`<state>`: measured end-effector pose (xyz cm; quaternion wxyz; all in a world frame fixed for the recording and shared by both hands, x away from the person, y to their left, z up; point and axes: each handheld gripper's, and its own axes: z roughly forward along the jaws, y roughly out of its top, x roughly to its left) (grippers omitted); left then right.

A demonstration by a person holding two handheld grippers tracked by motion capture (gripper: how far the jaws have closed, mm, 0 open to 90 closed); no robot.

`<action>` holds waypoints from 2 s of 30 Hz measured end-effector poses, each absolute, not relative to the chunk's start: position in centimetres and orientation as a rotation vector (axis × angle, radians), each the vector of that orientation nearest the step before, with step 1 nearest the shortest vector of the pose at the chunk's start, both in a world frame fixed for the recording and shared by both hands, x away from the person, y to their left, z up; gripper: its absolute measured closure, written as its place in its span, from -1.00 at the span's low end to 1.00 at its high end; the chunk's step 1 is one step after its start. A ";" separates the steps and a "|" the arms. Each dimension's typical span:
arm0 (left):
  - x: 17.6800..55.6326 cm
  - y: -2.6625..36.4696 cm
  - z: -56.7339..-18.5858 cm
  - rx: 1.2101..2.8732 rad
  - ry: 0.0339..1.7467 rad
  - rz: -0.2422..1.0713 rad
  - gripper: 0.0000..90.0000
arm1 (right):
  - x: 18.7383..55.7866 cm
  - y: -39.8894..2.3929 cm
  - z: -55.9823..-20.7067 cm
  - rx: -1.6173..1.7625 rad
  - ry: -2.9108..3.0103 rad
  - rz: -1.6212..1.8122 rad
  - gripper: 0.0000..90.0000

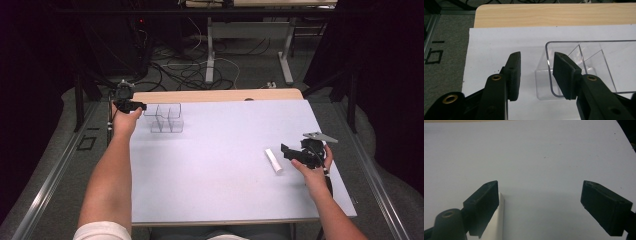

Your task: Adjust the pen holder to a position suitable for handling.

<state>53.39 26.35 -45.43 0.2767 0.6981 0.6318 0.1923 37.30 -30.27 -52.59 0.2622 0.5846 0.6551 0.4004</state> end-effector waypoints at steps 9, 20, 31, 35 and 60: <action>53.7 25.6 -46.1 1.932 1.686 0.495 0.51 | 37.3 -30.3 -52.6 1.569 1.783 1.094 -0.68; 54.0 24.8 -47.1 1.958 1.697 0.459 0.64 | 37.3 -30.1 -52.6 1.569 1.801 1.098 -0.68; 54.3 24.7 -47.5 1.955 1.716 0.451 0.73 | 37.3 -30.1 -52.6 1.571 1.805 1.105 -0.68; 54.2 24.7 -47.6 1.945 1.718 0.464 0.77 | 37.4 -30.1 -52.6 1.559 1.809 1.105 -0.68; 52.6 24.6 -48.0 1.871 1.767 0.499 0.96 | 37.4 -30.0 -52.7 1.549 1.820 1.102 -0.67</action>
